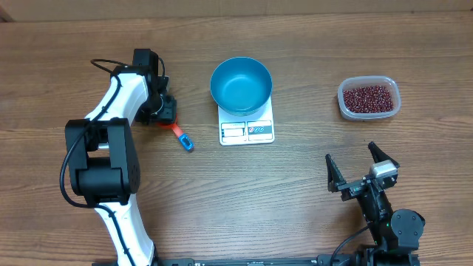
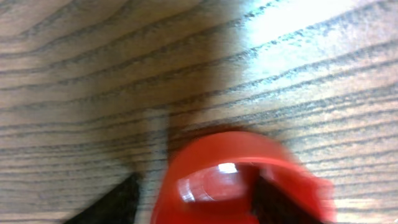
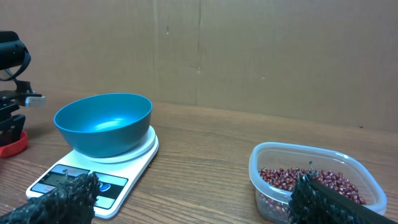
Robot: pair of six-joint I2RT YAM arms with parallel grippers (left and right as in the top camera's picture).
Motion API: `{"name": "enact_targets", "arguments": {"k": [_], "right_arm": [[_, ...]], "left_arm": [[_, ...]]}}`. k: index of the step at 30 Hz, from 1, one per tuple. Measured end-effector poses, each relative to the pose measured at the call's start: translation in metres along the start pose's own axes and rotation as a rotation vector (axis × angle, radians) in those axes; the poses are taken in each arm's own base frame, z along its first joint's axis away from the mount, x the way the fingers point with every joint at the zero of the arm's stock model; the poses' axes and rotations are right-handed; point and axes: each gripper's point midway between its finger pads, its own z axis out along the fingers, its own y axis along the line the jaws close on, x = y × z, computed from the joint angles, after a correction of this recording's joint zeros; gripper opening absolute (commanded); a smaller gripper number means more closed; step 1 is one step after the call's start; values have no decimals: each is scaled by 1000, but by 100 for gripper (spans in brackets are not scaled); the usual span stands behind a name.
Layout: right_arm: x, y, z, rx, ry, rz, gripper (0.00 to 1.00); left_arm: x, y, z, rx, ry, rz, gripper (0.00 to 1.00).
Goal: Scoop item into bowl and weigh 150g on scale
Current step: 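Lower the left gripper and grasp the red scoop by its handle, then lift the red scoop with the left gripper toward the teal bowl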
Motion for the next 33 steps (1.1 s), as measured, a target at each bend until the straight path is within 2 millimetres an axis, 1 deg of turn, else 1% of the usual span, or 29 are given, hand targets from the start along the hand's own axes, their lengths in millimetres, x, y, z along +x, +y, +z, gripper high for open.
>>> {"name": "enact_targets", "arguments": {"k": [1, 6, 8, 9, 13, 20, 25, 30, 33], "right_arm": [[0, 0, 0, 0, 0, 0, 100], [0, 0, 0, 0, 1, 0, 100], [0, 0, 0, 0, 0, 0, 100], [0, 0, 0, 0, 0, 0, 100], [0, 0, 0, 0, 0, 0, 100], [0, 0, 0, 0, 0, -1, 100], [0, 0, 0, 0, 0, 0, 100], [0, 0, 0, 0, 0, 0, 100], [0, 0, 0, 0, 0, 0, 100]], "left_arm": [[0, 0, 0, 0, 0, 0, 31], [-2, 1, 0, -4, -6, 4, 15], [-2, 1, 0, -5, -6, 3, 6], [-2, 1, 0, -5, -6, 1, 4], [-5, 1, -2, -2, -14, 3, 4], [-4, 1, -3, 0, -8, 2, 4], [5, 1, -4, 2, 30, 3, 4], [14, 1, -9, -2, 76, 4, 4], [10, 2, -19, -2, 78, 4, 4]]}}
